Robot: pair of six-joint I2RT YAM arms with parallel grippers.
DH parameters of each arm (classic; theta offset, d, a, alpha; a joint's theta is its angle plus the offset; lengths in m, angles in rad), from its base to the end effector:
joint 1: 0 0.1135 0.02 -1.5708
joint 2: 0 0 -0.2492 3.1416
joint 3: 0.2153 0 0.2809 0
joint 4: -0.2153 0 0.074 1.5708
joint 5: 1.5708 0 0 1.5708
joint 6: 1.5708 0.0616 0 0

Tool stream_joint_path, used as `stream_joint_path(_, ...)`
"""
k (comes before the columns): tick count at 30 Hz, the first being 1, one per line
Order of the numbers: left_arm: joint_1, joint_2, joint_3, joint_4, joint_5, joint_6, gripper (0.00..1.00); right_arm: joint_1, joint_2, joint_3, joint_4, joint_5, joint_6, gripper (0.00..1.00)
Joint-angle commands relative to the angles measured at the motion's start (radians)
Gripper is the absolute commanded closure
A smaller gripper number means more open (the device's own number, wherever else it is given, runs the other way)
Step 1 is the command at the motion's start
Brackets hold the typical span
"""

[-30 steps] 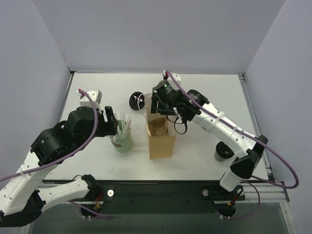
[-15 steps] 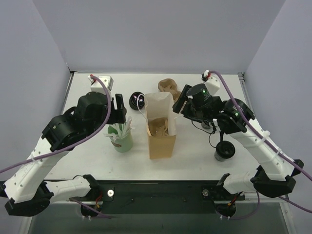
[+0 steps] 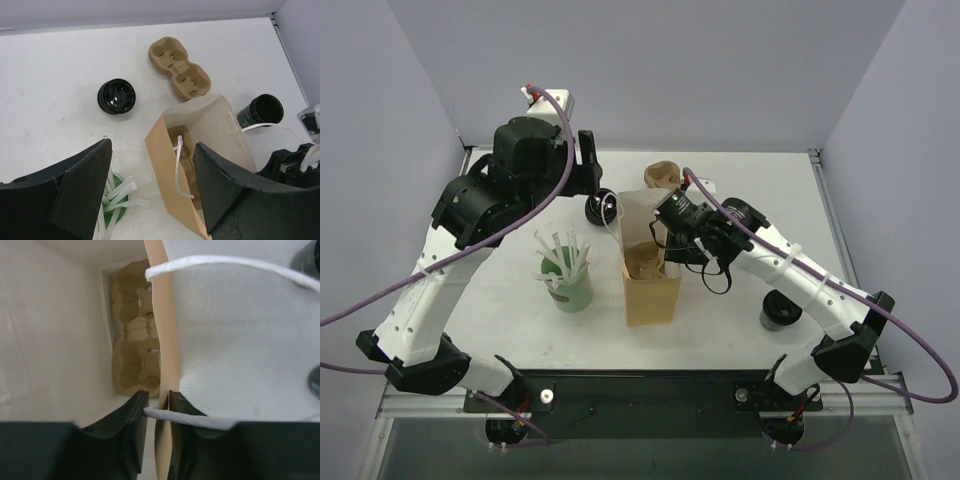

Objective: Pack the takeout coffee

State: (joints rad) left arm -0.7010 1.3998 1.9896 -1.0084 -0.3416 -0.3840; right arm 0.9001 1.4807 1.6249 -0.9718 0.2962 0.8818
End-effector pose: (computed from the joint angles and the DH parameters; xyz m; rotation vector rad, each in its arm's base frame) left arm 0.2372 -0.1732 0.5079 0.0930 1.9801 -0.3697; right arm 0.2319 0.2634 0.3626 0.1179 2.4083 0.5037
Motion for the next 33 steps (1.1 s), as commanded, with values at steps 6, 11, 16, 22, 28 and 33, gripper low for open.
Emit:
stream_joint_path(6, 0.043, 0.234, 0.579, -0.350, 0.201, -0.044, 0.27, -0.081, -0.055, 0.063, 0.046, -0.138, -0.528, 1.00)
stream_joint_path(11, 0.043, 0.185, 0.347, -0.303, 0.263, 0.016, 0.28, -0.148, -0.076, 0.047, 0.042, -0.410, -0.760, 1.00)
stream_joint_path(16, 0.029, 0.157, 0.191, -0.254, 0.311, 0.111, 0.28, -0.153, -0.103, 0.017, 0.057, -0.428, -0.891, 1.00)
stream_joint_path(22, -0.012, 0.015, -0.159, -0.006, 0.337, 0.145, 0.28, -0.156, -0.123, -0.054, 0.117, -0.399, -1.108, 1.00)
stream_joint_path(28, -0.014, -0.087, -0.328, 0.073, 0.277, 0.085, 0.27, -0.161, -0.163, -0.102, 0.234, -0.358, -1.263, 1.00)
stream_joint_path(33, -0.014, -0.136, -0.389, 0.139, 0.286, 0.091, 0.27, -0.161, -0.165, -0.091, 0.257, -0.313, -1.324, 1.00)
